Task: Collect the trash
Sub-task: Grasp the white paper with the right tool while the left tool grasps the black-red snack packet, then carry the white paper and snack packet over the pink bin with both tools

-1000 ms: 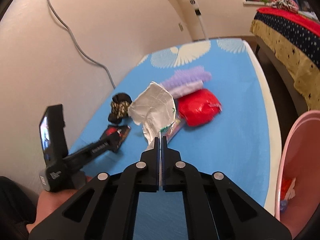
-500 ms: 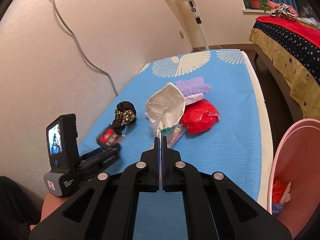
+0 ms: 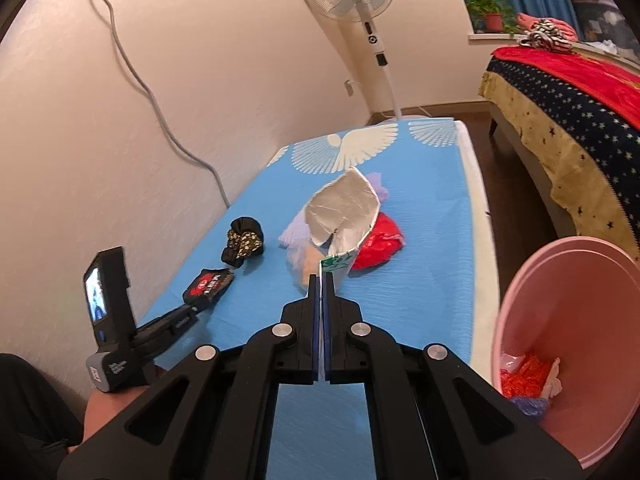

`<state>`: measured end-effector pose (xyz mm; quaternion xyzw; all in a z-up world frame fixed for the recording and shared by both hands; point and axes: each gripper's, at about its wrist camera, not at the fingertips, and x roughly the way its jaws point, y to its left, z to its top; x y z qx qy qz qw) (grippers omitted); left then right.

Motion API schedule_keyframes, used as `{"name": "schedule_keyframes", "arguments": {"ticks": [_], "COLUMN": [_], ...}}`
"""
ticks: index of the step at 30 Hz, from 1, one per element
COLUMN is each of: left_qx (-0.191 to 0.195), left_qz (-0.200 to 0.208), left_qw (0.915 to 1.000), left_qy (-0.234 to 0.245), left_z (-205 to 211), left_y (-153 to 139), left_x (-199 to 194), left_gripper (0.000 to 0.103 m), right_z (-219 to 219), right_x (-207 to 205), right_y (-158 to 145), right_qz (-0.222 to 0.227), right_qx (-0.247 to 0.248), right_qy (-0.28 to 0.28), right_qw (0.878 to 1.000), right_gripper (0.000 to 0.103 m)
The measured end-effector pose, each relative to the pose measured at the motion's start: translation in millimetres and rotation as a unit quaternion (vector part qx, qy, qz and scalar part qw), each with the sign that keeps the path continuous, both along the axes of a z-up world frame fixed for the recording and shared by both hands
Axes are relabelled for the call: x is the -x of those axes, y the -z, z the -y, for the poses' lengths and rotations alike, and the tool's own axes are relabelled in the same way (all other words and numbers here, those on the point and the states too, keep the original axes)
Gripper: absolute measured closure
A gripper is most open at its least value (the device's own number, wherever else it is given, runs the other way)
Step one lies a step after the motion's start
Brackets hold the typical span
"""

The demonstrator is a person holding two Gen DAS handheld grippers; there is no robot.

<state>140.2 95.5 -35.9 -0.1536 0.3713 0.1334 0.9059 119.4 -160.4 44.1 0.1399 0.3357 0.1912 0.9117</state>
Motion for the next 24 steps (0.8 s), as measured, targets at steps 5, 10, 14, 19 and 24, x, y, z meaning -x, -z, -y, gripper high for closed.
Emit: {"name": "schedule_keyframes", "arguments": {"ticks": [5, 10, 14, 19, 24], "left_qx": [0.004, -0.003, 0.0, 0.009, 0.009], "left_qz": [0.012, 0.035, 0.061, 0.084, 0.105], "left_qw": [0.9999, 0.999, 0.997, 0.9929, 0.9873], "left_qy": [-0.005, 0.026, 0.049, 0.084, 0.119], "left_z": [-3.1, 10.5, 20.3, 34.0, 50.9], "left_y": [-3.1, -11.3, -20.7, -29.7, -42.9], "left_x": [3.7, 4.0, 6.7, 12.3, 18.6], "left_gripper": [0.102, 0.103, 0.103, 0.103, 0.103], "right_z": [9.9, 13.2, 14.6, 16.6, 20.9], "right_x": [1.4, -2.6, -5.2, -3.8, -0.2], "right_y": [-1.4, -1.3, -0.7, -2.4, -7.6], "right_qz": [0.003, 0.004, 0.003, 0.005, 0.01], "right_qx": [-0.002, -0.007, -0.009, -0.011, -0.013], "right_qy": [0.014, 0.019, 0.021, 0.024, 0.03], "right_qw": [1.0, 1.0, 1.0, 1.0, 0.999], "right_gripper": [0.101, 0.102, 0.102, 0.102, 0.102]}}
